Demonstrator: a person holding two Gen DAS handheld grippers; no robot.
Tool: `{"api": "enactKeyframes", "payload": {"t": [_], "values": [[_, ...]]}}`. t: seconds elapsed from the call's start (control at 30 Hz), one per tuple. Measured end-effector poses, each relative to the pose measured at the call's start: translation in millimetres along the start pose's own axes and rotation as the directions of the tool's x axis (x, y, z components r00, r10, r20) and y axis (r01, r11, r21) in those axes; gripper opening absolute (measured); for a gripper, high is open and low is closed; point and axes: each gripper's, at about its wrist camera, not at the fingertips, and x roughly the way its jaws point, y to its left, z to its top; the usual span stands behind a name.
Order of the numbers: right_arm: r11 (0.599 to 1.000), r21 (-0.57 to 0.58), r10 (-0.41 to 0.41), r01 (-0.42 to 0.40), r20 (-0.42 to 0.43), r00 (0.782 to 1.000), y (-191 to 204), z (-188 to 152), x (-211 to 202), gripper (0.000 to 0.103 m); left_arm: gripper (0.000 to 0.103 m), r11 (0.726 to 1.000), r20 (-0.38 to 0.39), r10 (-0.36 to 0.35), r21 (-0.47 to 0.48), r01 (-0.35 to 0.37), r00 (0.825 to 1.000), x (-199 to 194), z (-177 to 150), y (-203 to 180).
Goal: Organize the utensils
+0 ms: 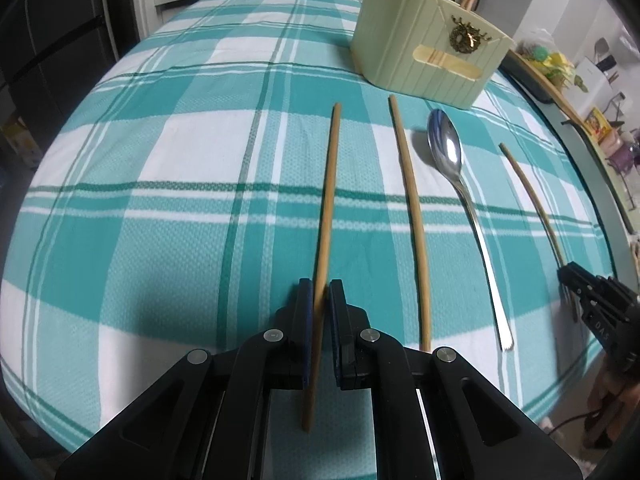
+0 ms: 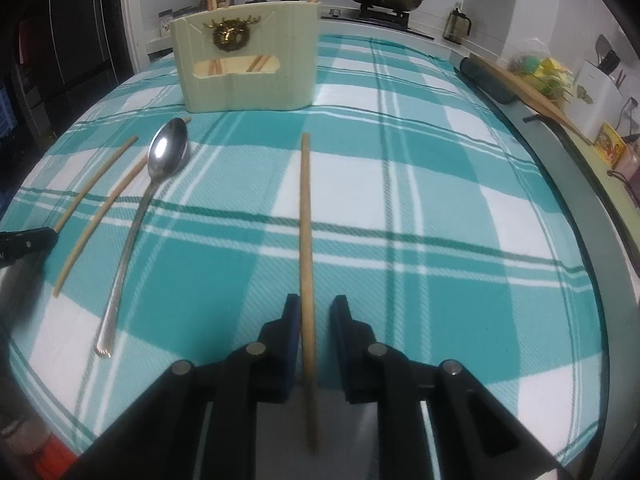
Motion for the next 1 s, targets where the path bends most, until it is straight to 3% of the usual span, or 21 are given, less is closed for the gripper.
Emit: {"api": "enactKeyframes", "payload": {"t": [0.07, 0.13, 0.2, 0.4, 0.57, 0.77, 1.0], "values": [[1.0, 0.011, -0.008, 0.008, -0.009, 1.0, -9, -10, -7, 0.018, 0.017, 1.0, -0.002, -0.018, 0.015, 0.018, 1.0, -3, -2, -1], [0.999, 0.04, 0.007, -0.006, -0.014, 1.0, -18, -18, -12, 0.025, 0.041, 0.999, -0.002, -0.023, 0.044, 0.023, 1.0, -5, -2, -3], [0.998, 0.059, 0.01, -0.009, -0.024, 1.0, -24, -21, -16, 0.05, 0.052, 0.997, 0.009, -0.007, 0.079, 0.007, 1.0, -8, 0, -4], [0.995, 0.073, 0.064, -0.062, -0.027, 0.998, -33, -10, -22, 0.052, 0.053, 0.989, -0.031, -0.007, 0.15, 0.012, 1.0, -5, 20, 1], [0.981, 0.143, 0.145, -0.13, -0.106, 0.984, -40, 1, -10, 0.052, 0.057, 0.975, -0.033, 0.017, 0.222, -0.009, 0.999, -5, 36, 0], [0.968, 0.163, 0.217, -0.193, -0.146, 0.965, -37, 16, 1, 0.052, 0.058, 0.967, -0.071, 0.0, 0.255, 0.019, 0.997, 10, 54, -2], [0.973, 0.109, 0.221, -0.201, -0.219, 0.95, -29, 42, 26, 0.052, 0.054, 0.968, -0.105, 0.005, 0.252, 0.021, 0.995, 32, 79, -4]]}}
